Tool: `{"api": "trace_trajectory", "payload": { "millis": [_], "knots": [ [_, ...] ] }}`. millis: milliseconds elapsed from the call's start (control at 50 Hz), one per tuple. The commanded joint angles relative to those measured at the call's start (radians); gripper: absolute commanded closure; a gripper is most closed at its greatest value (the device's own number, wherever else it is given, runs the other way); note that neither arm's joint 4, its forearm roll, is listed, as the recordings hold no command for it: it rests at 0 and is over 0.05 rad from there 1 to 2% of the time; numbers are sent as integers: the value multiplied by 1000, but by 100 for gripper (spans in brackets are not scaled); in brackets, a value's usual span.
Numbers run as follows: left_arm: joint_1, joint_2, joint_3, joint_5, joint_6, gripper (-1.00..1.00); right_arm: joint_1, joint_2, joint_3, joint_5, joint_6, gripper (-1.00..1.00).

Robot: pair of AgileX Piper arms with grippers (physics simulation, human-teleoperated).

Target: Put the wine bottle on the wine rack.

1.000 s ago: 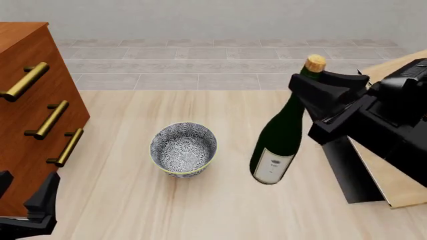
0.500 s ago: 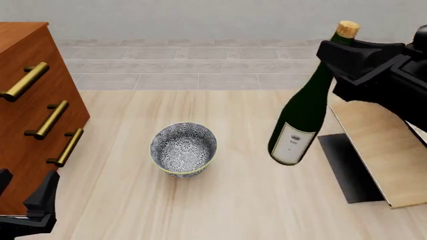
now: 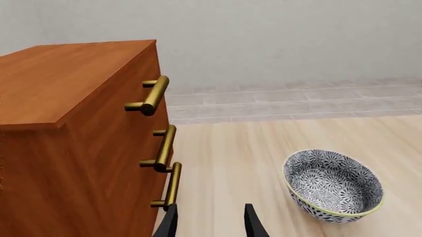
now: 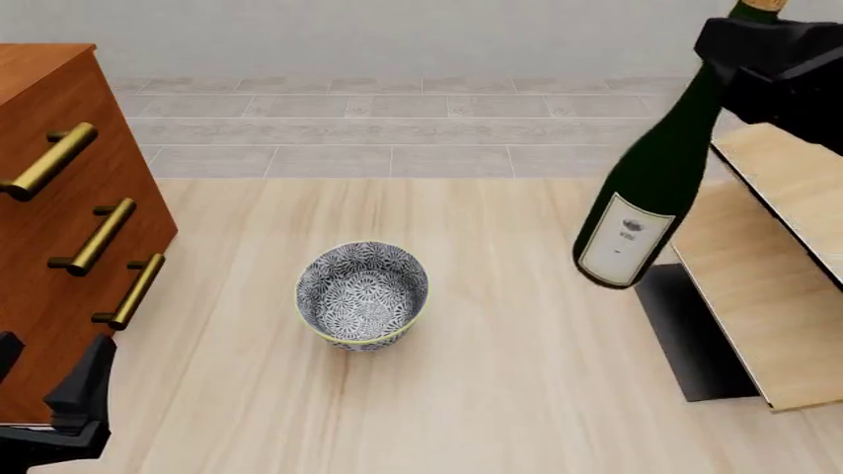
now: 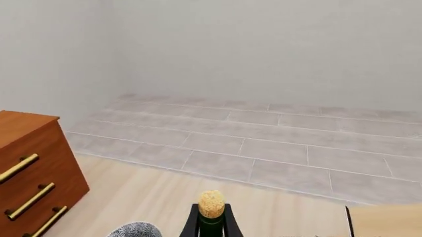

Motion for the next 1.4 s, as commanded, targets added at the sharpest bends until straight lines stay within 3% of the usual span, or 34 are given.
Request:
{"api": "trace_trajectory", "payload": {
  "millis": [20, 500, 640, 1400],
  "knots": [
    [2, 0, 0, -2, 1, -100, -67, -6, -64, 57, 0, 100],
    [2, -9, 0, 7, 0, -100, -213, -30, -174, 156, 50, 100],
    [1, 0, 0, -1, -1, -100, -240, -33, -197, 176, 41, 100],
    [-2, 24, 0, -28, 0, -100, -392, -1, -226, 172, 33, 100]
  ]
}}
